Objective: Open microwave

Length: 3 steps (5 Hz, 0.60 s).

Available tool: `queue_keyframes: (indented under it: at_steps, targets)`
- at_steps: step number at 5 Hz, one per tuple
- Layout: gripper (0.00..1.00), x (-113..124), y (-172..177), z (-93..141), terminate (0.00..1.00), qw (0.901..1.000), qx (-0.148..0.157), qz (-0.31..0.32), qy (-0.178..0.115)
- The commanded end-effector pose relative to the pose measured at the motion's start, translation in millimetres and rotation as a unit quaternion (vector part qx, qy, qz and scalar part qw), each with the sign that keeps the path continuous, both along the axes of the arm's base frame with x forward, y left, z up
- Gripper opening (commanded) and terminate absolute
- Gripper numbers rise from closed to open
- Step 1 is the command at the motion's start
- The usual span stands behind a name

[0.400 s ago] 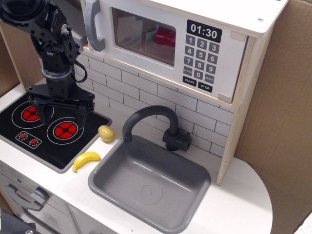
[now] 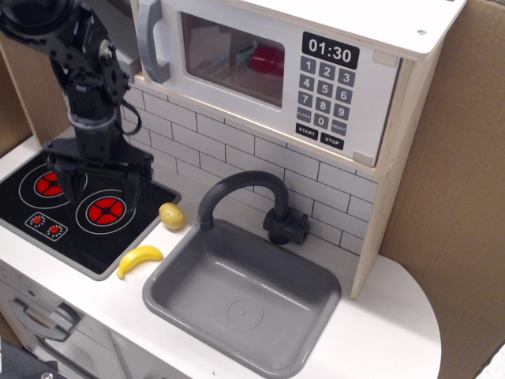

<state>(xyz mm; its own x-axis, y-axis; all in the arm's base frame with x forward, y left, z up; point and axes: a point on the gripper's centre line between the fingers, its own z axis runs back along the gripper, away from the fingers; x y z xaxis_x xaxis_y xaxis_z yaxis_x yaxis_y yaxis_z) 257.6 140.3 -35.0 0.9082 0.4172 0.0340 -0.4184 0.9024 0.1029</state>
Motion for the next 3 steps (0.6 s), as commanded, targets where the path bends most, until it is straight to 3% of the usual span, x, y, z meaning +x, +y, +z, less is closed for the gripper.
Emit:
queue_keyframes:
  at_steps: [1, 3]
  targets:
    - [1.00, 33.2, -13.6, 64.9, 0.00, 0.9961, -0.032, -0.036, -0.074]
    - [1.00, 61.3, -12.6, 121.0, 0.00, 0.9856, -0.045, -0.072, -0.147]
